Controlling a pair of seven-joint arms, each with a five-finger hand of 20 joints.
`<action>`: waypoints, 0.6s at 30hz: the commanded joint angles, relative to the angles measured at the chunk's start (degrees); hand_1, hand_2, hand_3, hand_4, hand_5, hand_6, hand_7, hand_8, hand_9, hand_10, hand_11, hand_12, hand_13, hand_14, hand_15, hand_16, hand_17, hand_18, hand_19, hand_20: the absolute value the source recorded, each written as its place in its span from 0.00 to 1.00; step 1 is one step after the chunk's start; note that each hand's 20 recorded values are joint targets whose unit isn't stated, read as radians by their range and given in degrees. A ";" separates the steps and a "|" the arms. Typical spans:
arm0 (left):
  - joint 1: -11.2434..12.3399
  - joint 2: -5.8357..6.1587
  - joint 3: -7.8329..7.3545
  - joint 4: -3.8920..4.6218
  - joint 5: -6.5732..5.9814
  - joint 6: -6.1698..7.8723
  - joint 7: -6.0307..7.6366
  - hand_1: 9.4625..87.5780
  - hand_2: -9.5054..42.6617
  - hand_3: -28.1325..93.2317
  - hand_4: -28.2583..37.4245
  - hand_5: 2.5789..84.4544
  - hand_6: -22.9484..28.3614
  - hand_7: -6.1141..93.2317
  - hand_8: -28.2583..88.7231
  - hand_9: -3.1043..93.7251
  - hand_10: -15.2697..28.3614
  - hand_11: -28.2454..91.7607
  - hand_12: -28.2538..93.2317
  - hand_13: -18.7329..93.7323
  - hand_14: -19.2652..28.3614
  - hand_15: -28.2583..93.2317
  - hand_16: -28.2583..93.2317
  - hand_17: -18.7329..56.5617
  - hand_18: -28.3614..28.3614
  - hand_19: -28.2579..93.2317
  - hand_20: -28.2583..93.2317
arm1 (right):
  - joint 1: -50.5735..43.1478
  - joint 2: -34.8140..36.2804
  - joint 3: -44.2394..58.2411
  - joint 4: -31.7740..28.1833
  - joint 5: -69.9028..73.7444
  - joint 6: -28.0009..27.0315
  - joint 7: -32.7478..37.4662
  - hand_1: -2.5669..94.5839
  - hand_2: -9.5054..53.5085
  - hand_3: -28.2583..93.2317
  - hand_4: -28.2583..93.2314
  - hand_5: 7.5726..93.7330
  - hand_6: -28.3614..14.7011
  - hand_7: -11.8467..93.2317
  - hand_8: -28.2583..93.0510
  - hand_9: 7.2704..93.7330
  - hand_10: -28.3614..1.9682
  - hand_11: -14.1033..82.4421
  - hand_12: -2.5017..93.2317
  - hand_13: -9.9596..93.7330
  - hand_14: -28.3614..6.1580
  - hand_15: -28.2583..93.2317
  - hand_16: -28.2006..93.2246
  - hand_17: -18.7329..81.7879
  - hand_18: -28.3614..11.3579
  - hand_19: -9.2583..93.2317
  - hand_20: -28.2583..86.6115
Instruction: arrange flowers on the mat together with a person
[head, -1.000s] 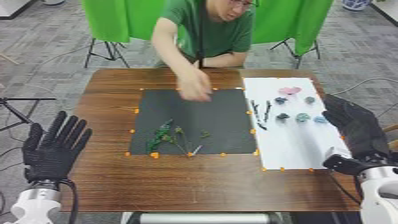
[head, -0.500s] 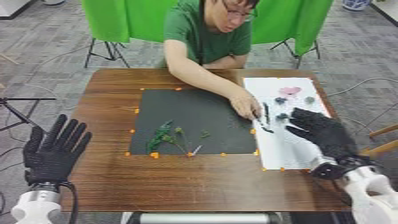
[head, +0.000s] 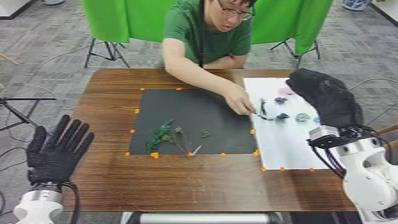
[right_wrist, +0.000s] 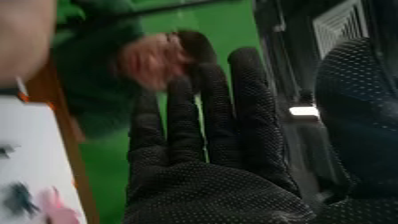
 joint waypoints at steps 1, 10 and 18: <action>0.02 -0.03 0.08 0.31 0.44 -0.02 -0.14 0.20 0.48 0.77 0.00 0.47 0.55 0.12 0.17 0.40 0.62 0.34 0.27 0.41 0.64 0.41 0.16 0.21 0.69 0.42 0.32 | -3.45 -0.28 -0.30 -1.01 -2.94 6.34 -2.33 0.40 0.00 0.84 0.04 0.63 0.71 0.28 0.12 0.53 0.69 0.22 0.12 0.43 0.64 0.33 0.26 0.41 0.57 0.09 0.43; 0.06 -0.14 0.25 0.00 0.40 -0.21 -0.05 0.20 0.48 0.77 0.00 0.47 0.55 0.12 0.16 0.41 0.61 0.34 0.27 0.41 0.64 0.41 0.16 0.22 0.69 0.42 0.32 | -5.39 -1.11 1.29 -1.86 -6.30 6.71 0.18 0.40 0.00 0.84 0.04 0.63 0.72 0.28 0.12 0.52 0.69 0.22 0.12 0.43 0.62 0.34 0.25 0.41 0.55 0.09 0.44; 0.40 -0.31 0.17 -0.15 0.22 -0.28 0.37 0.20 0.48 0.77 0.00 0.47 0.55 0.12 0.16 0.41 0.61 0.34 0.27 0.41 0.64 0.41 0.16 0.22 0.69 0.42 0.32 | -5.77 0.09 0.97 -3.27 -14.75 12.27 5.82 0.40 0.00 0.84 0.04 0.63 0.71 0.28 0.12 0.52 0.69 0.22 0.12 0.43 0.62 0.34 0.25 0.41 0.54 0.09 0.44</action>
